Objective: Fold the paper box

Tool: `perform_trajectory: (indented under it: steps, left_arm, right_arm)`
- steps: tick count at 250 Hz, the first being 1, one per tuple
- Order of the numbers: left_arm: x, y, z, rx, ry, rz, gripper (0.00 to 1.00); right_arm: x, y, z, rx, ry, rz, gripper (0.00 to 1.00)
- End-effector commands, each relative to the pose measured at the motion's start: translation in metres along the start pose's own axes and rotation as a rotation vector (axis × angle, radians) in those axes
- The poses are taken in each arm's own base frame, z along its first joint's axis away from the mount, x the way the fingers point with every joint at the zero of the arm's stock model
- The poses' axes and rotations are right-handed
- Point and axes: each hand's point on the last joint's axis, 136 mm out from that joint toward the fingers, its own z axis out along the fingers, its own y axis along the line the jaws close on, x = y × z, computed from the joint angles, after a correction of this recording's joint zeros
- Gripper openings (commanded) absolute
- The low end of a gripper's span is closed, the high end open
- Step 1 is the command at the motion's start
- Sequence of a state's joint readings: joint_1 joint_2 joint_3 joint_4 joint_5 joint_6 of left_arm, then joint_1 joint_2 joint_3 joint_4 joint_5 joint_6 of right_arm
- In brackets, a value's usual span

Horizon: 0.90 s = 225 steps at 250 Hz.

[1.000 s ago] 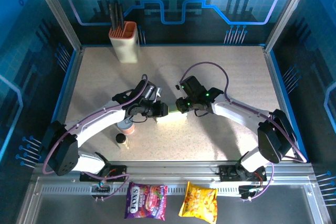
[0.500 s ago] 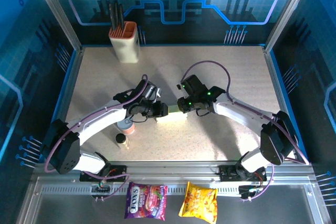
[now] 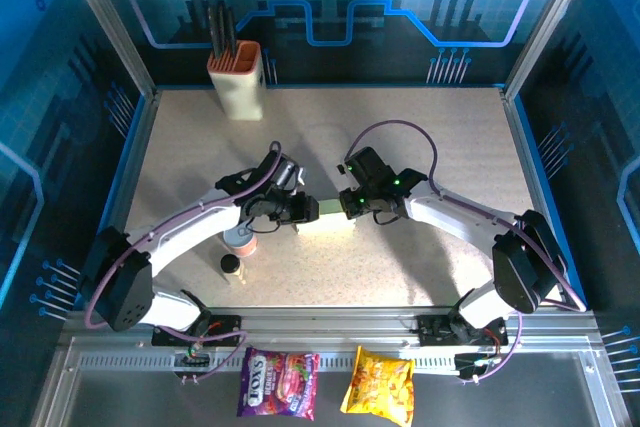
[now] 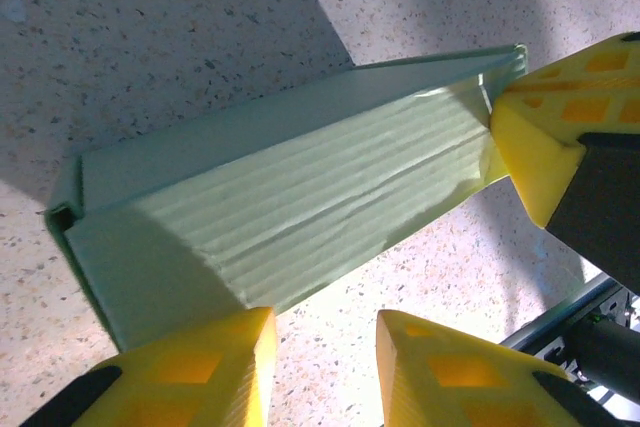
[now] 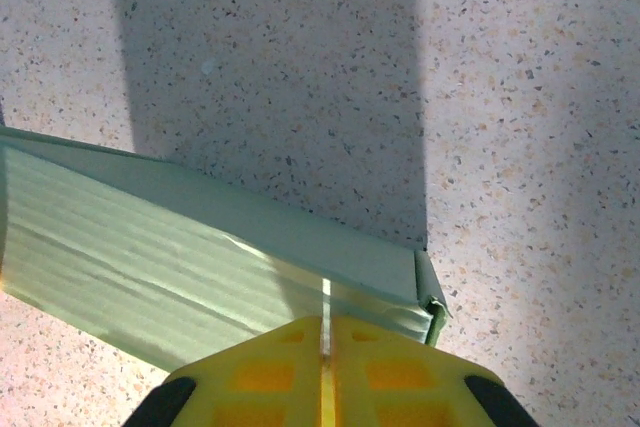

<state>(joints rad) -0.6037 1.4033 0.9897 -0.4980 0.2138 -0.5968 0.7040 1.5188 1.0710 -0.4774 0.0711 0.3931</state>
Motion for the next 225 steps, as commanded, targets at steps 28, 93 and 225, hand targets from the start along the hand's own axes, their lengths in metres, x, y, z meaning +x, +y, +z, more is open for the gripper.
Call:
perform_trajectory:
  steps: [28, 93, 225]
  left_arm:
    - [-0.020, 0.006, -0.023, -0.038, -0.069, 0.003, 0.32]
    - [-0.006, 0.022, -0.002, -0.060, 0.010, -0.018, 0.27]
    - [0.012, 0.046, 0.009, -0.130, 0.058, -0.034, 0.21]
  right_arm:
    - [0.025, -0.010, 0.011, 0.032, 0.097, 0.014, 0.12]
    - [0.022, -0.010, 0.008, 0.034, 0.091, 0.016, 0.13]
    - [0.001, -0.004, -0.026, 0.018, 0.030, 0.001, 0.14]
